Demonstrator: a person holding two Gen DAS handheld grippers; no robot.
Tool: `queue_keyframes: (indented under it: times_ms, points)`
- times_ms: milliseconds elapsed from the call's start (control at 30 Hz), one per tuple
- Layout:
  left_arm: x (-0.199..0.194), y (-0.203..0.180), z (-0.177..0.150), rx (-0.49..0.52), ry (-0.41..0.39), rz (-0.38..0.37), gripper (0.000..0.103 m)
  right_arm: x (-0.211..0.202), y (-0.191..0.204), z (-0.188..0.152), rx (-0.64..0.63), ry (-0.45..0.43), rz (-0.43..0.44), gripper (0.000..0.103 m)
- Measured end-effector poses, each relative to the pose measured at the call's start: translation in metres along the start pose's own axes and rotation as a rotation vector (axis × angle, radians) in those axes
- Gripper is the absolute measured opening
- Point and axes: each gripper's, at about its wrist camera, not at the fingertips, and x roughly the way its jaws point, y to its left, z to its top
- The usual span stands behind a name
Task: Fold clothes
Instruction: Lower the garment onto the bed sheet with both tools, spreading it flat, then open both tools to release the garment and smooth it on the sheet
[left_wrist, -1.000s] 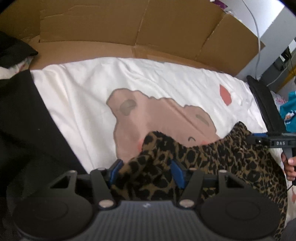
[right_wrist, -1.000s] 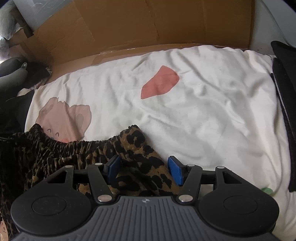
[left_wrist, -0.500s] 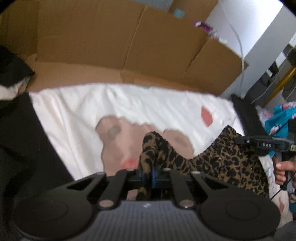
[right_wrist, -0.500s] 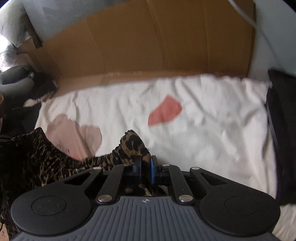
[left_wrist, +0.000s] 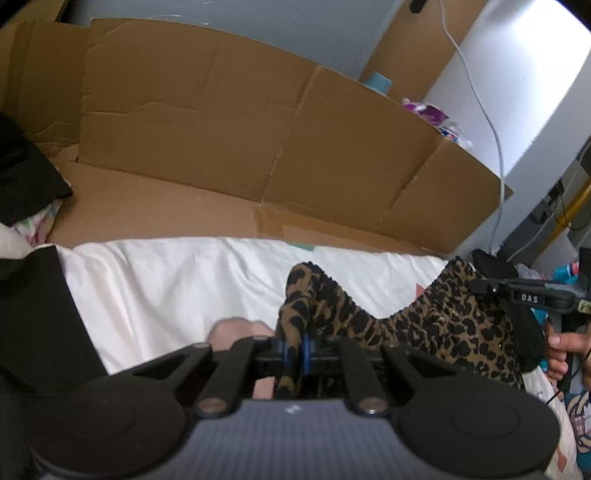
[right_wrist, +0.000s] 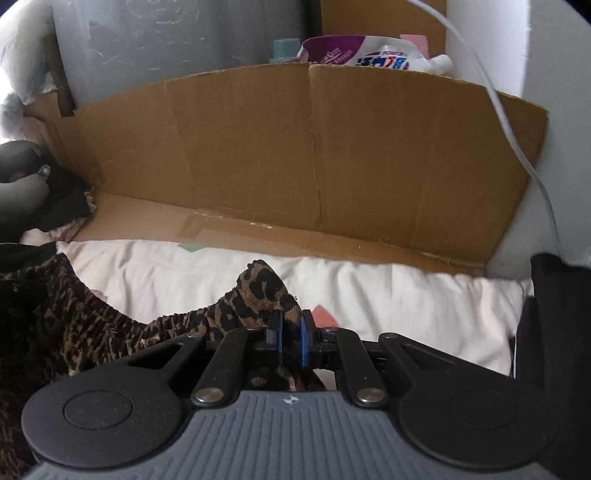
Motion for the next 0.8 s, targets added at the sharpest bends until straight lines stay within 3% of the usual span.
queue_keyframes:
  times_ms: [567, 767, 800]
  points:
    - [0.026, 0.021, 0.024, 0.008, -0.025, 0.048, 0.007, 0.038, 0.010, 0.033, -0.055, 0.014, -0.008, 0.008]
    - [0.059, 0.032, 0.012, 0.002, 0.068, 0.123, 0.010, 0.073, 0.012, 0.028, -0.129, 0.081, 0.008, 0.009]
    - [0.062, 0.034, 0.009, -0.007, 0.076, 0.137, 0.015, 0.077, 0.011, 0.026, -0.136, 0.099, 0.001, 0.011]
